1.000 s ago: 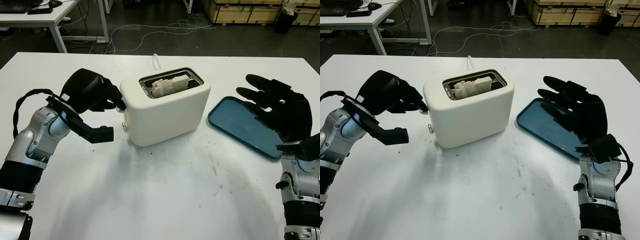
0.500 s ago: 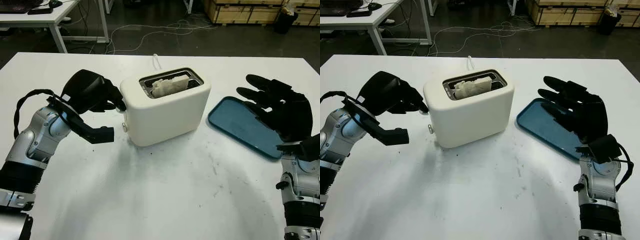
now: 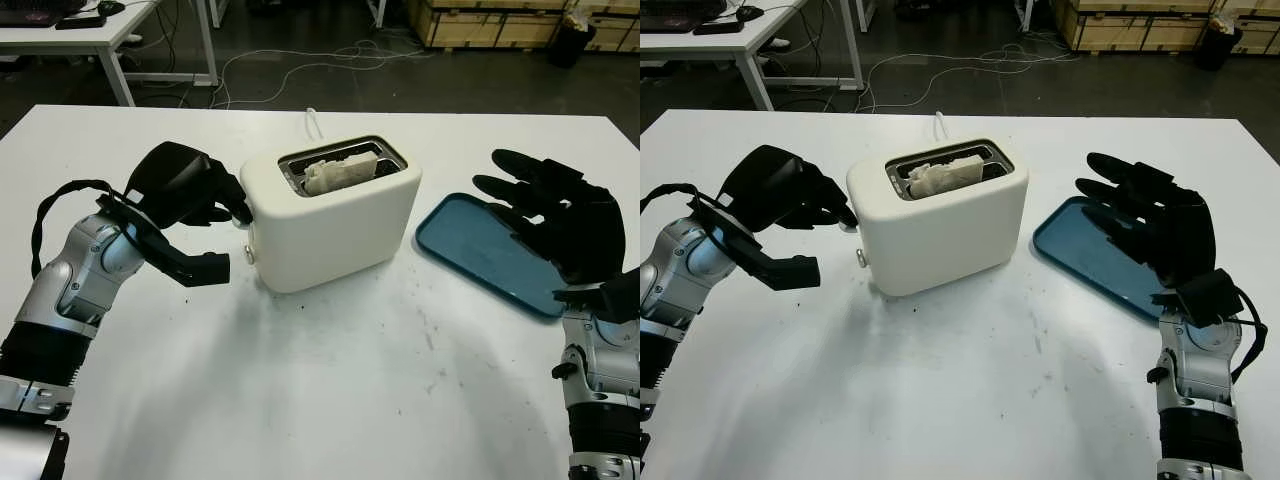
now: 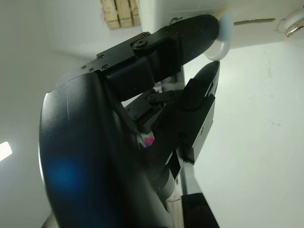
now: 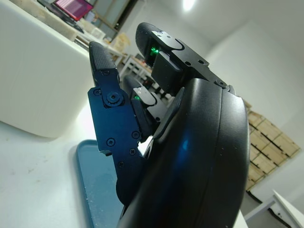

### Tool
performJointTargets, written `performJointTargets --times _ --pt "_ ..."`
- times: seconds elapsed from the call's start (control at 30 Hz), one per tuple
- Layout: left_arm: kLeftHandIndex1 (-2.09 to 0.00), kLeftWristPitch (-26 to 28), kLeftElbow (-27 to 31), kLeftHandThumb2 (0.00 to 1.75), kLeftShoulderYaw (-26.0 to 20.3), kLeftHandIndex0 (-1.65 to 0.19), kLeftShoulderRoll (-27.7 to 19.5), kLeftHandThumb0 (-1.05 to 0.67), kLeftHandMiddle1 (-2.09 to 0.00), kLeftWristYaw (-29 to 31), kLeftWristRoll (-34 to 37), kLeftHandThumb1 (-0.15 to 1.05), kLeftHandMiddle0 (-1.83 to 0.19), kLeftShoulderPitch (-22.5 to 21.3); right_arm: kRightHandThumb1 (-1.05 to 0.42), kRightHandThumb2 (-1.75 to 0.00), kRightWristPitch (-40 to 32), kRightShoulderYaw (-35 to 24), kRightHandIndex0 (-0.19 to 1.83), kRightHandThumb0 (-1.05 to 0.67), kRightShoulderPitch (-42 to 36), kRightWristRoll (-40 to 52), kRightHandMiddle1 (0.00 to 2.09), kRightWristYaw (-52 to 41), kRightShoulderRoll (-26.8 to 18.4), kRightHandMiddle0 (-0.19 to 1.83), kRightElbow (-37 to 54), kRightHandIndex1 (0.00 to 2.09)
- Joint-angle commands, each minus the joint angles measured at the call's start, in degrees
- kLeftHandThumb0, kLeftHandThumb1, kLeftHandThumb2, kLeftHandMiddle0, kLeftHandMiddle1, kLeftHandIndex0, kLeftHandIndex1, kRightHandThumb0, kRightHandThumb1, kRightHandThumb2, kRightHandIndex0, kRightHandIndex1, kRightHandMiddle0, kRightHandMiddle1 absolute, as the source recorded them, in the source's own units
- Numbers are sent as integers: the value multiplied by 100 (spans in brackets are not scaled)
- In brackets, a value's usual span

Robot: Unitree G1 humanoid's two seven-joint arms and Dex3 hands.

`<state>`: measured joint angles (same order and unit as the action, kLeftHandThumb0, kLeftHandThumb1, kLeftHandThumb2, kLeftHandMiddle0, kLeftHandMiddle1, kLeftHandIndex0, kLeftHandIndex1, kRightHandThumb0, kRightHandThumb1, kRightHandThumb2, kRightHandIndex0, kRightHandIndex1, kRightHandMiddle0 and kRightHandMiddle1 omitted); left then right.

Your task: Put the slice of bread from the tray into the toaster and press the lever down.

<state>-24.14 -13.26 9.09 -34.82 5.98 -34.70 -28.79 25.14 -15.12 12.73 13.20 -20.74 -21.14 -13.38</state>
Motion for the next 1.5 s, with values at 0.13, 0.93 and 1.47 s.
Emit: performJointTargets --times 0.13,0.93,1.47 --pt "-1 3 -270 0 266 -148 165 3 -87 65 -50 67 -120 -178 -87 0 26 -20 88 -40 -79 67 0 -36 31 82 110 0" --pt "-2 1706 -1703 1 1852 -127 2002 3 -113 -825 -425 88 -82 899 -85 0 -9 -91 91 -42 -395 63 0 -64 -8 83 511 0" --pt "-1 2428 -374 1 2008 -127 1585 5 -115 -445 -552 86 -84 1002 -84 0 -27 -83 91 -42 -457 5 0 -40 -28 83 621 0"
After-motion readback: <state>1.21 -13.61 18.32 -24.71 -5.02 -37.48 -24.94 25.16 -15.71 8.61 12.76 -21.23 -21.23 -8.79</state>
